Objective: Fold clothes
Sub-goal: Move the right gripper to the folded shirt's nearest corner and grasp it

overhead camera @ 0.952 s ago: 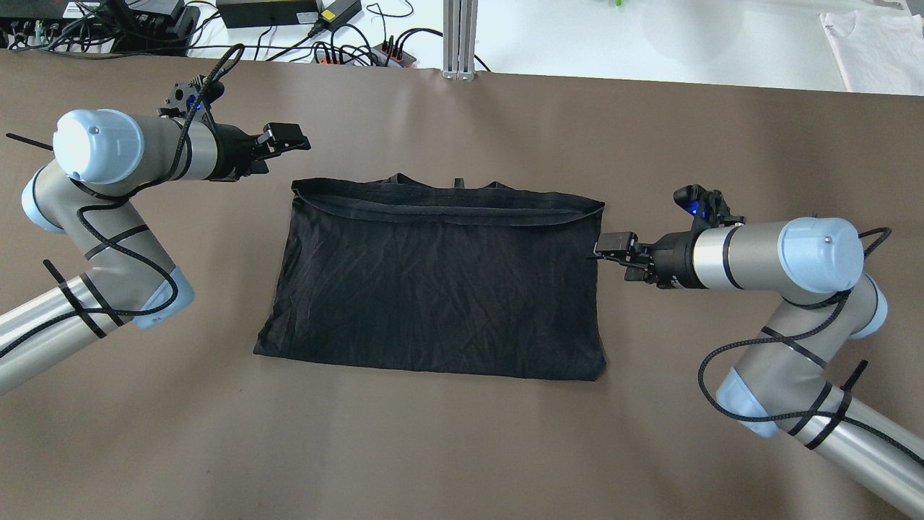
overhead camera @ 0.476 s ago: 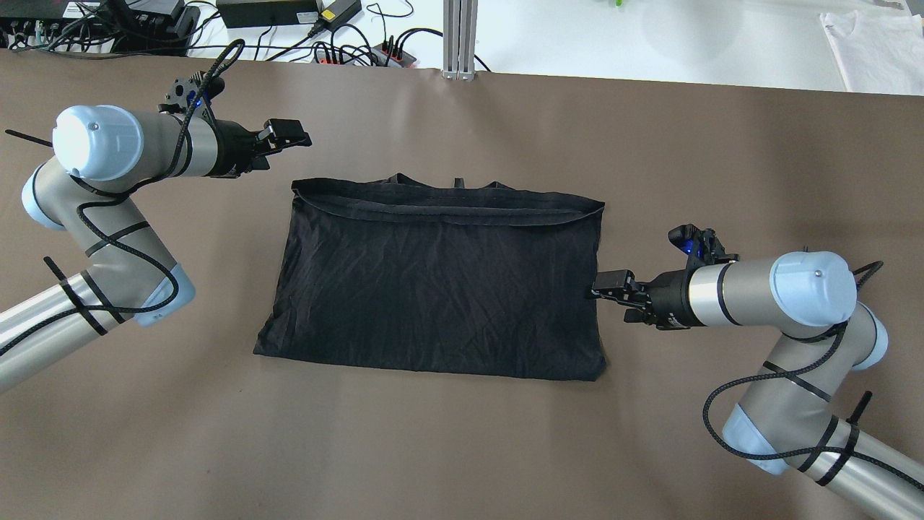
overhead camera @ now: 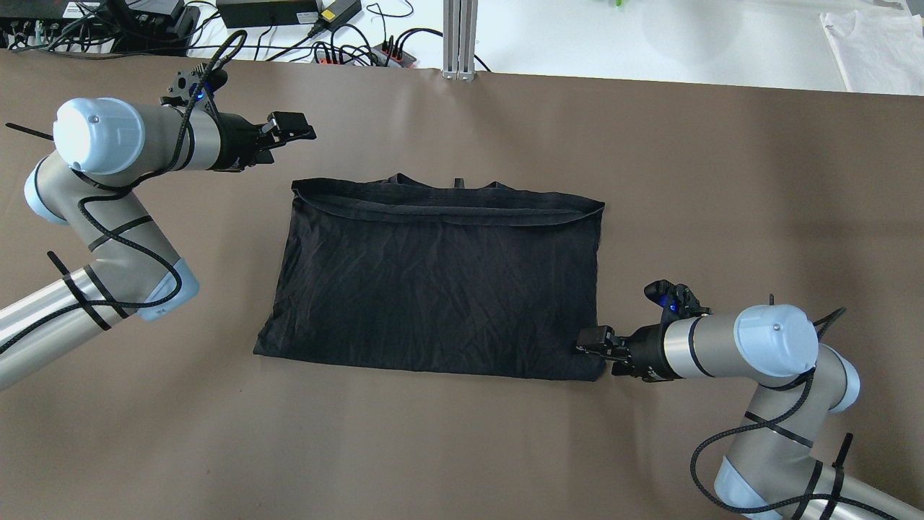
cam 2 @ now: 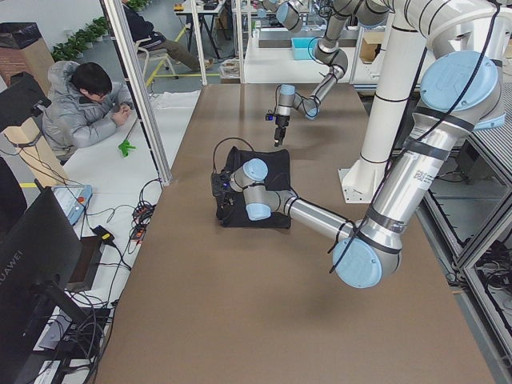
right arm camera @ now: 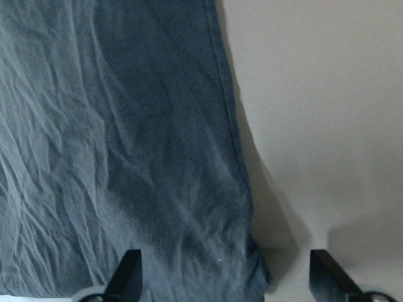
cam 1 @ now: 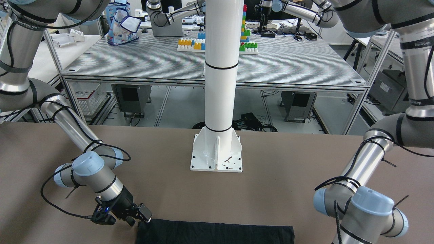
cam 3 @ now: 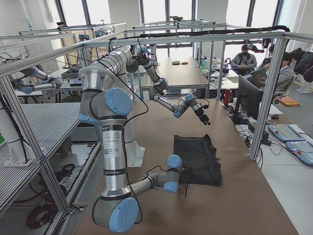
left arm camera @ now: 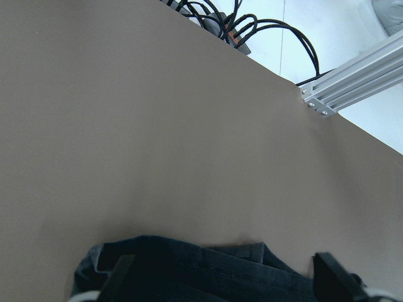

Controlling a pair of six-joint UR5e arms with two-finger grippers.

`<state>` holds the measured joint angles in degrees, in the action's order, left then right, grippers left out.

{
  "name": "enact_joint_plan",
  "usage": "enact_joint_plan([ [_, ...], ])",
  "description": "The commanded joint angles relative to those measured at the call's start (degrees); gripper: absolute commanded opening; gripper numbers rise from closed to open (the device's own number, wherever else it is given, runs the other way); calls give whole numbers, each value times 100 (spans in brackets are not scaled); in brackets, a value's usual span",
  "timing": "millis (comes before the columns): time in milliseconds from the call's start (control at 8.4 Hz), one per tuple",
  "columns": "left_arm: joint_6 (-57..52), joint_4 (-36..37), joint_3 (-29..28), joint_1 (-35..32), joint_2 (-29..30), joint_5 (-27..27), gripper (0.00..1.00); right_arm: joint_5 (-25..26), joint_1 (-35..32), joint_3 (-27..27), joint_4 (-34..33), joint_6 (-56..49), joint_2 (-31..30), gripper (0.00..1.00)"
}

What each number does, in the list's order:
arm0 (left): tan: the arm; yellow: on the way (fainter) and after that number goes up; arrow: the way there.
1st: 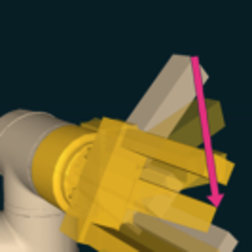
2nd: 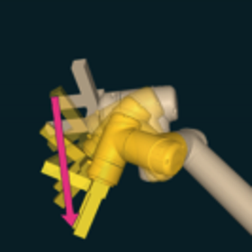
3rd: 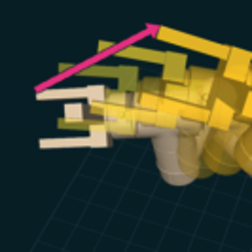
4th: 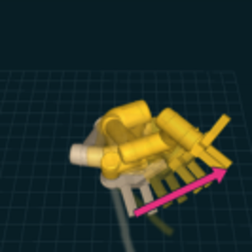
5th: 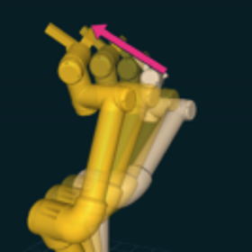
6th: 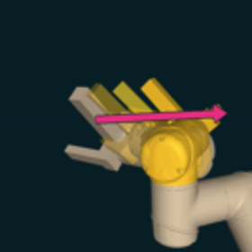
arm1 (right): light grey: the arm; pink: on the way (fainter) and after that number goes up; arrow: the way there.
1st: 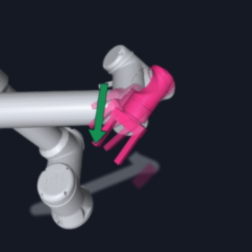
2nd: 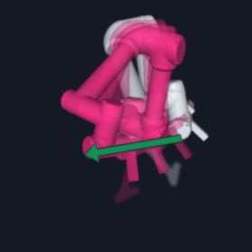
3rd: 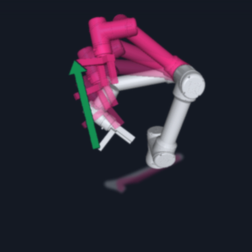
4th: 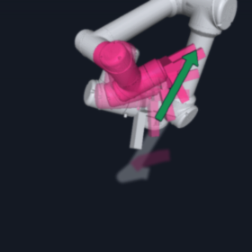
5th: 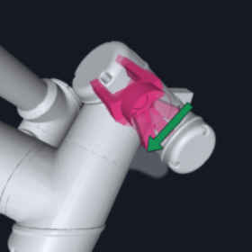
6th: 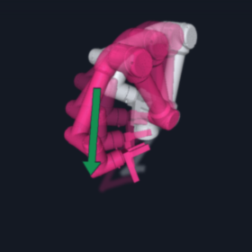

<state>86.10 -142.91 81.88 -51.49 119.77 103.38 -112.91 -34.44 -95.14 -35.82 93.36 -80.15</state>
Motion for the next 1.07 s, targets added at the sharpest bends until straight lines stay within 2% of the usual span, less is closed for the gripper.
enact_joint_plan([
  [0,3,0,-6,-2,21,-3,100,217,280,57,5,-2,8,81],
  [238,3,-8,-6,-2,21,-3,100,208,271,66,23,-11,8,2],
  [833,-6,-8,-14,-2,21,-11,100,24,227,-233,-4,138,25,0],
  [952,-6,-8,-14,-11,21,-11,100,-142,227,-242,5,138,17,0],
])
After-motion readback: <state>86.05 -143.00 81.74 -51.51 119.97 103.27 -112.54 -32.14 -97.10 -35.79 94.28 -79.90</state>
